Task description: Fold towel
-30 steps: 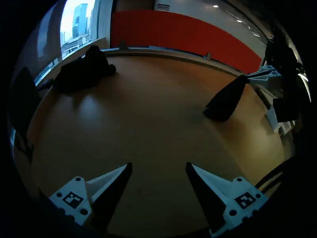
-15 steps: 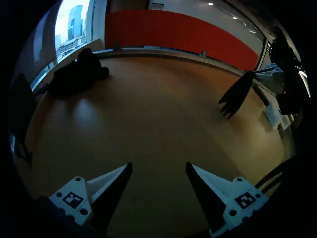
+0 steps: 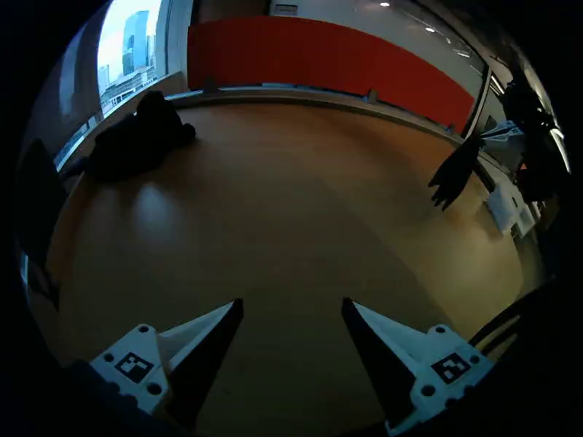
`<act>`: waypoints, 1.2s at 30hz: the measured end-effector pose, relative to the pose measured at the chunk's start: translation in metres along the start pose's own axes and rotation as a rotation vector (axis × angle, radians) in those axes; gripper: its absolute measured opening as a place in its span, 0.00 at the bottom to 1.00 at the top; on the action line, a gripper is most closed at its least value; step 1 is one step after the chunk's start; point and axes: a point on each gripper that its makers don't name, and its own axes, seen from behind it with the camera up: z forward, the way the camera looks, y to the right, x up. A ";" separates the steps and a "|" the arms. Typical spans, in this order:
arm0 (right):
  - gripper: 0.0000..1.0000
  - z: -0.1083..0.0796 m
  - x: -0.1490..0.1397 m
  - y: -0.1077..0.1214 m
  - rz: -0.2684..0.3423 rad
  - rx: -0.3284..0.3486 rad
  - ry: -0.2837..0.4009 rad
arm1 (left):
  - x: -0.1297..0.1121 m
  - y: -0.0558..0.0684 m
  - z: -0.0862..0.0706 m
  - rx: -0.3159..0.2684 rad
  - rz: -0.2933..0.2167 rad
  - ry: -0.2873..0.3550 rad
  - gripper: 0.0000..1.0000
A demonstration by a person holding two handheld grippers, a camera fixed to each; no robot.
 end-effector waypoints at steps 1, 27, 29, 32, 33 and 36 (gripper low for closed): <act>0.06 -0.003 -0.004 0.006 0.004 -0.004 -0.004 | 0.000 0.000 0.000 0.002 -0.002 0.001 1.00; 0.06 -0.054 -0.073 0.114 0.027 -0.091 -0.113 | -0.002 0.017 0.002 0.012 -0.006 -0.013 1.00; 0.06 -0.059 -0.078 0.123 0.027 -0.096 -0.125 | -0.003 0.017 0.002 0.013 -0.007 -0.016 1.00; 0.06 -0.065 -0.084 0.136 0.023 -0.105 -0.143 | -0.003 0.019 0.003 0.014 -0.008 -0.018 1.00; 0.06 -0.067 -0.086 0.140 0.022 -0.108 -0.149 | -0.003 0.019 0.003 0.015 -0.008 -0.019 1.00; 0.06 -0.073 -0.092 0.151 0.018 -0.119 -0.166 | -0.003 0.020 0.004 0.018 -0.006 -0.022 1.00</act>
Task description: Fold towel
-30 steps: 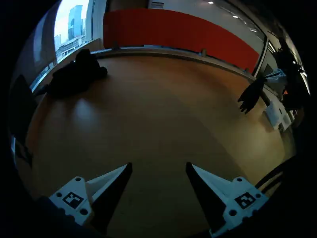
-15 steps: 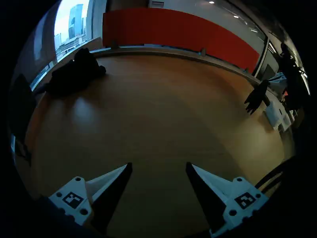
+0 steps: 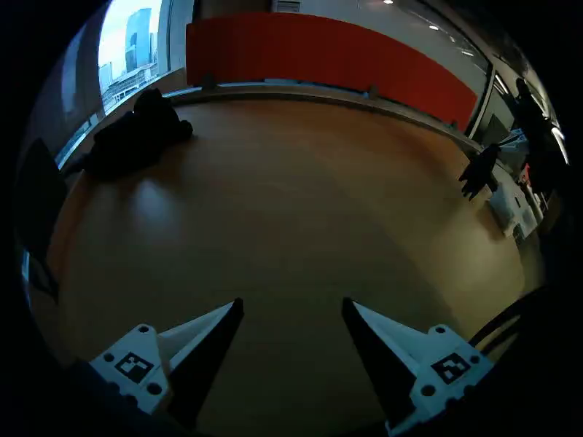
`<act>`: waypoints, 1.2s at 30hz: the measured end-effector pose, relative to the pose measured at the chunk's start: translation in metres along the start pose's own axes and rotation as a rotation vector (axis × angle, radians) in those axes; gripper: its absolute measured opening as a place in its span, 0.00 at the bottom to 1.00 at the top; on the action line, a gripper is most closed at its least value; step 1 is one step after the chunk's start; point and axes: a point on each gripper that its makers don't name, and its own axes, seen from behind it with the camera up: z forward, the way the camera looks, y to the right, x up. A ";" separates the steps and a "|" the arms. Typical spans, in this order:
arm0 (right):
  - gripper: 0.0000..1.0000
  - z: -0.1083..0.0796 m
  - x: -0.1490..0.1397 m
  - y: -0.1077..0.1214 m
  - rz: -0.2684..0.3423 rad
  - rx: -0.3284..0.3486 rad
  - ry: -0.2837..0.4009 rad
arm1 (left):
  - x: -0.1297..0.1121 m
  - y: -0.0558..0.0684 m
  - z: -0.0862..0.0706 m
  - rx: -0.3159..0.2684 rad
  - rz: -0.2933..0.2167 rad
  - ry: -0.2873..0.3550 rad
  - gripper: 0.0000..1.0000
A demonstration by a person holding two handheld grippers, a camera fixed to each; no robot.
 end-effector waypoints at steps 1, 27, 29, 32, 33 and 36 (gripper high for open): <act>0.06 -0.001 -0.002 0.004 -0.001 -0.004 -0.005 | 0.000 0.001 0.000 0.001 0.000 0.000 1.00; 0.06 0.002 -0.026 0.043 0.021 -0.041 -0.066 | 0.003 0.008 0.004 0.004 0.006 -0.014 1.00; 0.06 0.002 -0.029 0.042 0.021 -0.040 -0.070 | 0.003 0.008 0.004 0.005 0.007 -0.015 1.00; 0.06 0.001 -0.037 0.041 0.024 -0.037 -0.078 | 0.004 0.009 0.005 0.005 0.009 -0.015 1.00; 0.05 0.000 -0.041 0.040 0.026 -0.037 -0.082 | 0.005 0.009 0.005 0.004 0.010 -0.015 1.00; 0.06 -0.002 -0.055 0.039 0.029 -0.037 -0.099 | 0.006 0.011 0.005 0.002 0.015 -0.014 1.00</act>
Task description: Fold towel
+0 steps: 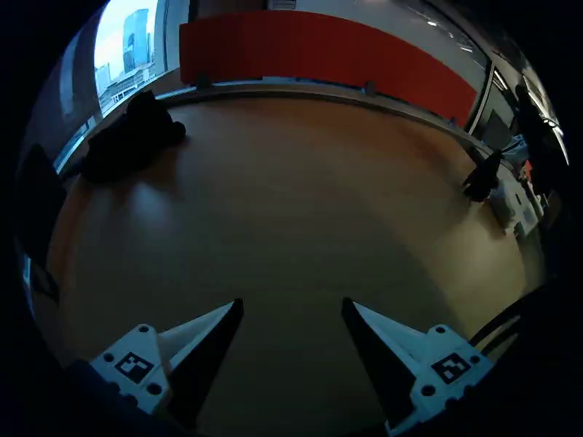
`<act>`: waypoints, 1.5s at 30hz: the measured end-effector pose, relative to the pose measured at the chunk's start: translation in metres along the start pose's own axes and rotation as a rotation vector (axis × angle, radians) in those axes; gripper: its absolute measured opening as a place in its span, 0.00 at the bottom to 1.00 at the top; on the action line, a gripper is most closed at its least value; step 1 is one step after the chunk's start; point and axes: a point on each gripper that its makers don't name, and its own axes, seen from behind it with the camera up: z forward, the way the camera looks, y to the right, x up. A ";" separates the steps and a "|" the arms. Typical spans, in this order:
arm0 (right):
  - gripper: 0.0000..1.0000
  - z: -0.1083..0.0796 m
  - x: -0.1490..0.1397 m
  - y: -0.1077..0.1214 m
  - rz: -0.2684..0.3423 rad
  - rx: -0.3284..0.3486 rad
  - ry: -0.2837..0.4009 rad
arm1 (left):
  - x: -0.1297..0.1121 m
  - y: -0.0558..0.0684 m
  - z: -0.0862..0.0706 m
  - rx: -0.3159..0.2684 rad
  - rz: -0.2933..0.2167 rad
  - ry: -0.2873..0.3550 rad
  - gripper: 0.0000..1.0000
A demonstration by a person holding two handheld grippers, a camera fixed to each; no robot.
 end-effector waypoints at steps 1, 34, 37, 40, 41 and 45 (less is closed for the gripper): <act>0.06 0.000 -0.007 0.000 0.000 -0.002 -0.009 | 0.000 0.000 0.000 0.000 0.002 0.000 1.00; 0.06 0.025 -0.171 -0.022 0.162 -0.044 -0.221 | -0.015 -0.001 -0.010 0.012 0.023 -0.020 1.00; 0.06 0.026 -0.178 -0.023 0.167 -0.051 -0.233 | -0.017 -0.003 -0.011 0.015 0.023 -0.021 1.00; 0.06 0.028 -0.184 -0.022 0.176 -0.056 -0.245 | -0.019 -0.004 -0.012 0.017 0.022 -0.022 1.00; 0.05 0.028 -0.186 -0.022 0.180 -0.058 -0.248 | -0.020 -0.005 -0.012 0.018 0.021 -0.023 1.00; 0.06 0.031 -0.192 -0.021 0.187 -0.060 -0.262 | -0.022 -0.005 -0.013 0.020 0.021 -0.026 1.00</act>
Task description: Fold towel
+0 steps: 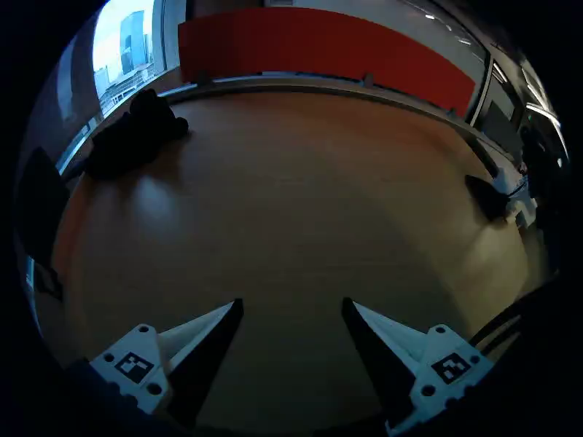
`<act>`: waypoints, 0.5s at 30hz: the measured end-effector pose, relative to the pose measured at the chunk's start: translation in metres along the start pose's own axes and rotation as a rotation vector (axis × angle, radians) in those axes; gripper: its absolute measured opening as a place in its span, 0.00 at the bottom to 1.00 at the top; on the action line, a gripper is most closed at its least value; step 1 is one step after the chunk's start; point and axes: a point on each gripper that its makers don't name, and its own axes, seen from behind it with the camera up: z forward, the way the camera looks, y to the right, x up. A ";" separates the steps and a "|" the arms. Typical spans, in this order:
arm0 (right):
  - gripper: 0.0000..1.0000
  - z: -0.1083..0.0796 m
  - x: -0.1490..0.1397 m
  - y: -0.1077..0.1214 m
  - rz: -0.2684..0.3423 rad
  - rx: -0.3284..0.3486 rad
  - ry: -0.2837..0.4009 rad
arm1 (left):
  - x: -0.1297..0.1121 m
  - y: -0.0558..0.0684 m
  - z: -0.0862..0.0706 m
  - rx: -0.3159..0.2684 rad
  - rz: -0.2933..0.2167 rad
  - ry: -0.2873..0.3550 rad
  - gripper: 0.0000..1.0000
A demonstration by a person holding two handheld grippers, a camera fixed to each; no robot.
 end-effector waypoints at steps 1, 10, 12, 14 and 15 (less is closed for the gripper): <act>0.06 0.001 -0.002 0.001 -0.001 -0.001 -0.007 | -0.001 0.000 0.000 0.001 0.000 -0.001 1.00; 0.06 0.010 -0.018 0.003 -0.002 -0.018 -0.058 | -0.005 -0.003 -0.002 0.005 -0.001 -0.008 1.00; 0.06 0.012 -0.021 0.004 0.005 -0.022 -0.069 | -0.006 -0.003 -0.003 0.006 0.000 -0.009 1.00; 0.06 0.014 -0.024 0.005 0.012 -0.025 -0.081 | -0.006 -0.004 -0.003 0.008 0.002 -0.009 1.00; 0.06 0.014 -0.026 0.005 0.014 -0.026 -0.085 | -0.006 -0.004 -0.004 0.008 0.003 -0.009 1.00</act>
